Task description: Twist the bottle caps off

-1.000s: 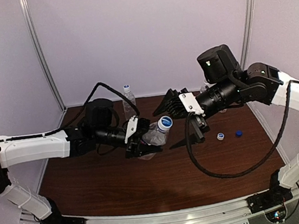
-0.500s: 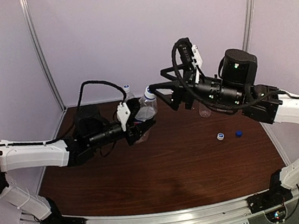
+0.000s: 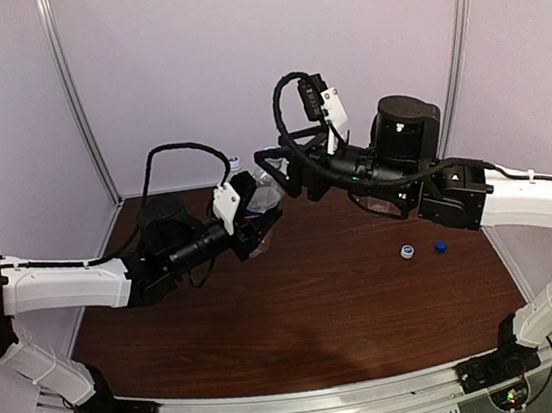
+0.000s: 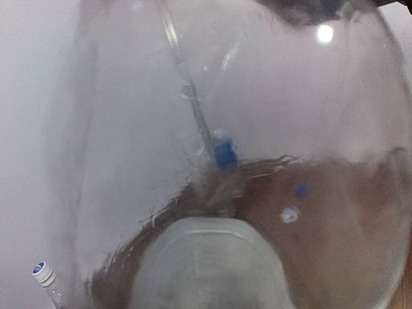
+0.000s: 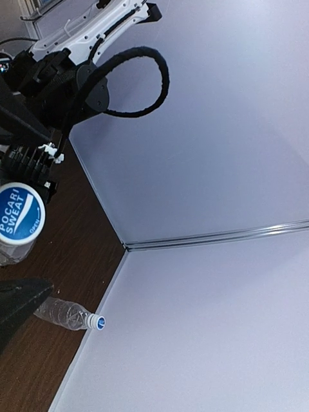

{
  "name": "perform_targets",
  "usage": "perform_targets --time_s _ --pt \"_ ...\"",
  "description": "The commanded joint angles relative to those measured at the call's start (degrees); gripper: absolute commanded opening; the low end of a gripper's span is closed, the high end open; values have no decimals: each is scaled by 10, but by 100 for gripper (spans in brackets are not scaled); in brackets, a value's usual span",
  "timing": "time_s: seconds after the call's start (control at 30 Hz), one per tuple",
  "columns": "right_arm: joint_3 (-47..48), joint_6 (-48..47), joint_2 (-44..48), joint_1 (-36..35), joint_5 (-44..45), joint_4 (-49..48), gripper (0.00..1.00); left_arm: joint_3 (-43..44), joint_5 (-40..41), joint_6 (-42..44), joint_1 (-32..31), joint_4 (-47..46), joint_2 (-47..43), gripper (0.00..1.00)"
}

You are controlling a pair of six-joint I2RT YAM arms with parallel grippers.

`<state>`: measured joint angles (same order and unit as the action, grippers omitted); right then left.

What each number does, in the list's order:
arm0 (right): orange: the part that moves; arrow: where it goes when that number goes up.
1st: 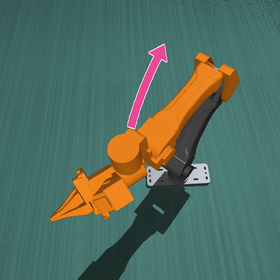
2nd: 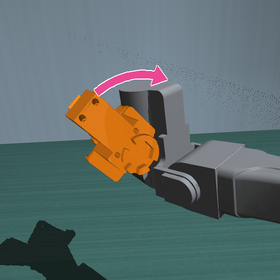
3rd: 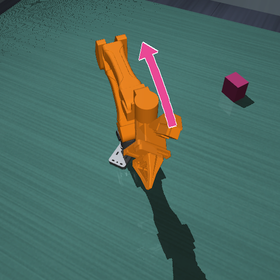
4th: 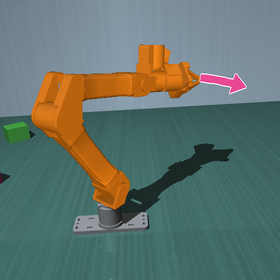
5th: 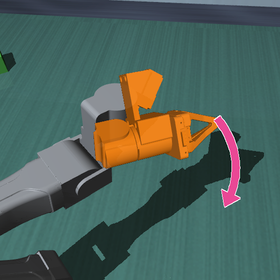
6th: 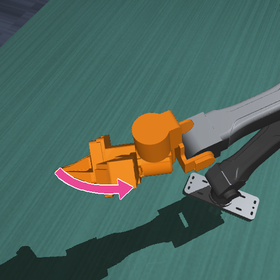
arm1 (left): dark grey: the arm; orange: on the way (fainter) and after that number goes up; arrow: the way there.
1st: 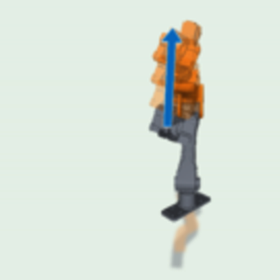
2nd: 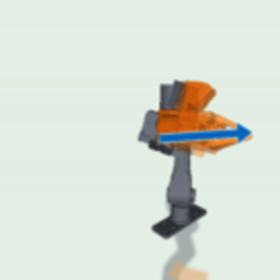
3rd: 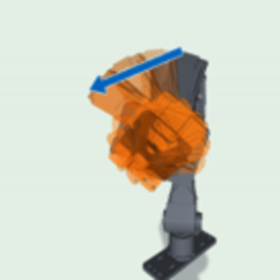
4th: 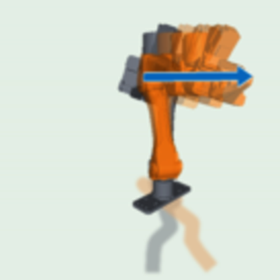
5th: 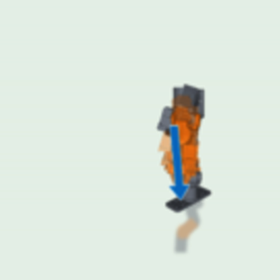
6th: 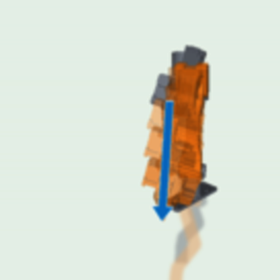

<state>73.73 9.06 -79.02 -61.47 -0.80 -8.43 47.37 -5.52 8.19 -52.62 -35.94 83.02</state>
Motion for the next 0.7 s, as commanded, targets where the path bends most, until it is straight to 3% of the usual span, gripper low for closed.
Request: perform_targets --time_s 0.0,0.23,0.4,0.53,0.67 --pt "24 -7 -13 -4 30 20 58 18 11 -5 -4 -20 6 38" --pt "27 -8 -21 -4 35 37 37 19 12 -1 -4 -16 5 38" --pt "20 -26 -7 -5 31 38 0 22 3 11 -4 -4 5 38" --pt "30 -153 17 -2 -55 88 0 40 -76 63 -4 70 4 38" --pt "54 -345 42 1 -225 251 0 49 -224 118 -4 150 -7 38"
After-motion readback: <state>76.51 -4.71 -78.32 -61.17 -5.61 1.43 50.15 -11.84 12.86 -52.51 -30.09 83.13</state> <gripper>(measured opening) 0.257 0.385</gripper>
